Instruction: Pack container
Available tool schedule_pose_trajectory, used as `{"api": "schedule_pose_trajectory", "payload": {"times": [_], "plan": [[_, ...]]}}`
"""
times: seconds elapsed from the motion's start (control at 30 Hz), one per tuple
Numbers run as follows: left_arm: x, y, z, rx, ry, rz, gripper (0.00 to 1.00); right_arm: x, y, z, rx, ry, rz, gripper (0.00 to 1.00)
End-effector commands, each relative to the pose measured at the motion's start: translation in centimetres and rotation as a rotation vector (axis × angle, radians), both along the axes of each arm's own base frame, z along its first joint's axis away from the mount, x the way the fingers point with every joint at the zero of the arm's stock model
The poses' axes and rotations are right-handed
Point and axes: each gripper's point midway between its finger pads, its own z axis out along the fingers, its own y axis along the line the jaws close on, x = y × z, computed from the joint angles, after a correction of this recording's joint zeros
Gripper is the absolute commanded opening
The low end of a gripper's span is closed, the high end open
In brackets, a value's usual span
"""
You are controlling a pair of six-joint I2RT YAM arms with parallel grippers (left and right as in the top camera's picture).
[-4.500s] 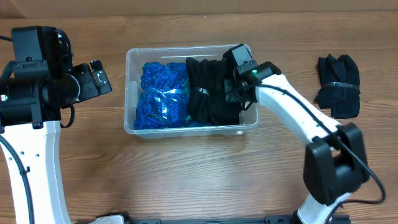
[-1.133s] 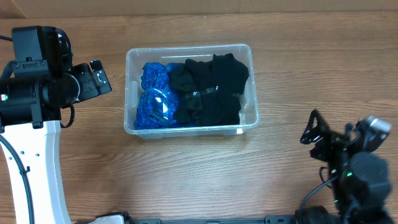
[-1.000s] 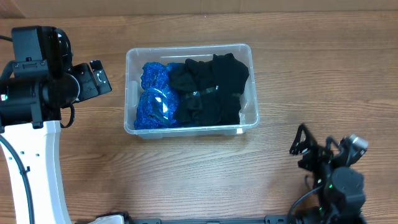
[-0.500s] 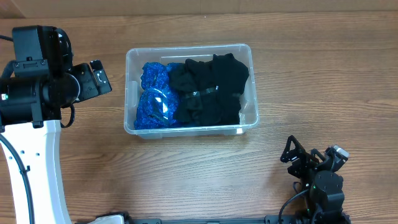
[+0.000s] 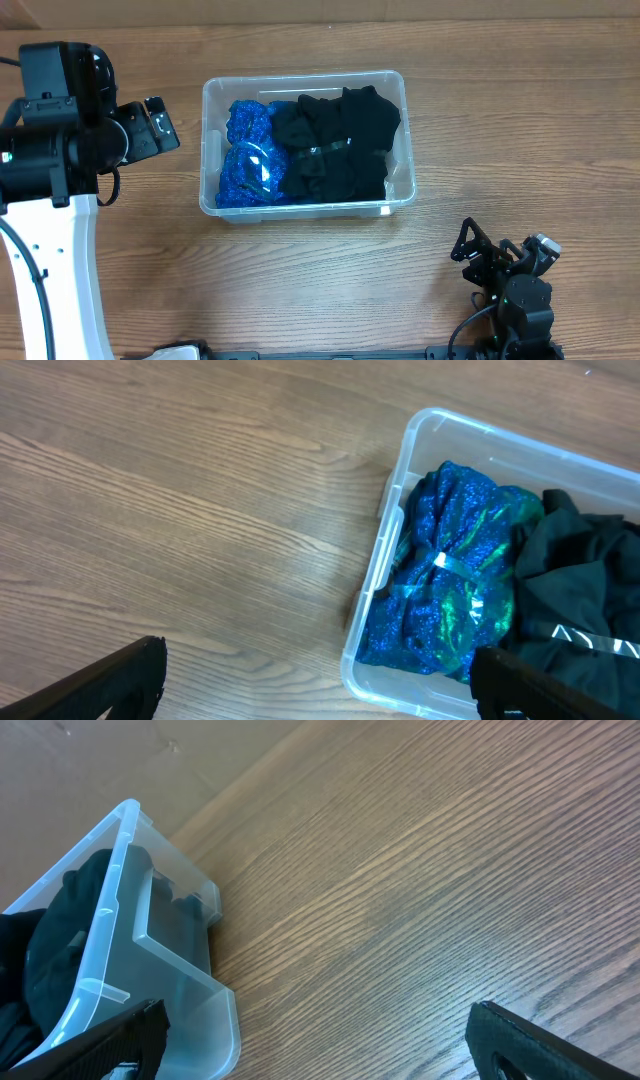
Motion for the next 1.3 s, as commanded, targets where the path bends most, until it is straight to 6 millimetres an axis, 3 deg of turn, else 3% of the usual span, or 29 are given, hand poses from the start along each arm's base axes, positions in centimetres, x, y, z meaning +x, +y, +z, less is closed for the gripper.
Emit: {"api": "schedule_pose_trajectory", "payload": {"times": [0.0,0.1,0.13,0.2,0.27,0.3,0.43,0.63,0.8,1.27], "plan": [[-2.9,-0.2,2.9,0.033,-0.104,-0.013,1.0,0.0,-0.2,-0.5,0.003,0.002,-0.01,1.0],[-6.2,0.2,3.3,0.073,-0.185,0.014,1.0,0.0,-0.2,-0.5,0.003,0.002,-0.01,1.0],[-6.3,0.2,3.3,0.078,-0.239,0.013,1.0,0.0,-0.2,-0.5,0.003,0.002,-0.01,1.0],[-5.5,-1.5,2.1,0.104,-0.382,-0.145,1.0,0.0,-0.2,-0.5,0.003,0.002,-0.01,1.0],[-4.9,-4.3,-1.2,0.14,-0.5,-0.382,1.0,0.0,-0.2,-0.5,0.003,0.002,-0.01,1.0],[-5.2,-4.7,-4.0,0.136,-0.53,-0.399,1.0,0.0,-0.2,-0.5,0.003,0.002,-0.01,1.0],[-6.9,-4.9,-11.4,0.149,-0.579,-0.4,1.0,0.0,-0.2,-0.5,0.003,0.002,-0.01,1.0],[-8.2,-6.1,-16.9,0.156,-0.66,-0.437,1.0,0.0,-0.2,-0.5,0.003,0.002,-0.01,1.0],[-8.6,-6.1,-18.3,0.172,-0.716,-0.435,1.0,0.0,-0.2,-0.5,0.003,0.002,-0.01,1.0],[-8.5,-6.0,-18.1,0.177,-0.731,-0.429,1.0,0.0,-0.2,-0.5,0.003,0.002,-0.01,1.0]]}}
